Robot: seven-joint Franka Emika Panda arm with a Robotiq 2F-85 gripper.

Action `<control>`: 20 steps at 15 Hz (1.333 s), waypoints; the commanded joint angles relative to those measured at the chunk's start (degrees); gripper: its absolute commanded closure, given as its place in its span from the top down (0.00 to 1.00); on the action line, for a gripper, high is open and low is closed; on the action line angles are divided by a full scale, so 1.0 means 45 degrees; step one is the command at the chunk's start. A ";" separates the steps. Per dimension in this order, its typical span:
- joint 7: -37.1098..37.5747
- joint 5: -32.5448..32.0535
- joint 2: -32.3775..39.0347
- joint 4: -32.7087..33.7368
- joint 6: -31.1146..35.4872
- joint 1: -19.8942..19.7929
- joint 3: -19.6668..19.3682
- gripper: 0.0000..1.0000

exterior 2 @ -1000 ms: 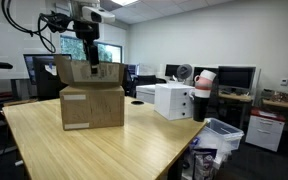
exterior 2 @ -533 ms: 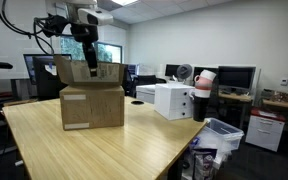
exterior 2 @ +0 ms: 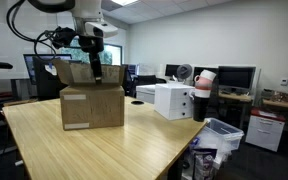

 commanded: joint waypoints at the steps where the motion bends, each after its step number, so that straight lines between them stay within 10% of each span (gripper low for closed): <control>1: -0.0093 0.0633 0.1109 0.0314 0.0658 0.0149 -0.0012 1.00; 12: -0.0523 0.1196 0.3070 0.1161 0.0662 0.0163 0.0079 1.00; 13: -0.0537 0.1245 0.3134 0.1210 0.0653 0.0167 0.0113 0.97; 14: -0.0522 0.1312 0.3171 0.1257 0.0619 0.0170 0.0152 0.73; 20: 0.1041 0.0520 0.3094 0.1310 0.1051 0.0057 0.0708 0.53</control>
